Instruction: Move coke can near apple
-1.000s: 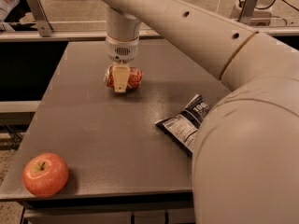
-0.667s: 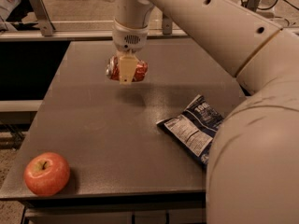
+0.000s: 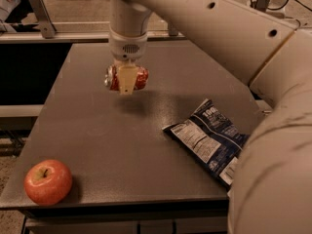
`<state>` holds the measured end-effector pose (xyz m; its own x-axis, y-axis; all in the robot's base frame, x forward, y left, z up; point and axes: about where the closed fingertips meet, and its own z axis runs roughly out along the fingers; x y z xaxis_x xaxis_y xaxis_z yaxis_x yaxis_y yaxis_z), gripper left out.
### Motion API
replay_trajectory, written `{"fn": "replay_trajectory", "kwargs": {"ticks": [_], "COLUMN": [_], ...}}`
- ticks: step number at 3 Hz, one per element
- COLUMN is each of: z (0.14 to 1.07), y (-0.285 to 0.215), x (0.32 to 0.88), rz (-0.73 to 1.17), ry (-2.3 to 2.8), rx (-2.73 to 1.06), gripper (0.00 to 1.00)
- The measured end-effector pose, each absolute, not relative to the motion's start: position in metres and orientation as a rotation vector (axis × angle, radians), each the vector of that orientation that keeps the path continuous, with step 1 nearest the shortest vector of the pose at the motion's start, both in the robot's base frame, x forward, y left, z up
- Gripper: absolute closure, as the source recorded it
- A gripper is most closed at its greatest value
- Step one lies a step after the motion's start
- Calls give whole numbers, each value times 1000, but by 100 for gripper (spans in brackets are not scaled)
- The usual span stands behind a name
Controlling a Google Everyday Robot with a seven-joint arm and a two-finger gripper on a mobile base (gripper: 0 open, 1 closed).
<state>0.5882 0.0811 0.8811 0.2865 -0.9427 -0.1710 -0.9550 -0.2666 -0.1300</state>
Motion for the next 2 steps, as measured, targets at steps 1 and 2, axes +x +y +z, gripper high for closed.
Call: {"fn": "replay_trajectory", "kwargs": {"ticks": [1,2], "z": [915,906], "y": [136,179], "x": [546,477], "rz": [-189,-354], "ry": [1428,1117], "rx": [-2429,-2598], "gripper": [100,100]}}
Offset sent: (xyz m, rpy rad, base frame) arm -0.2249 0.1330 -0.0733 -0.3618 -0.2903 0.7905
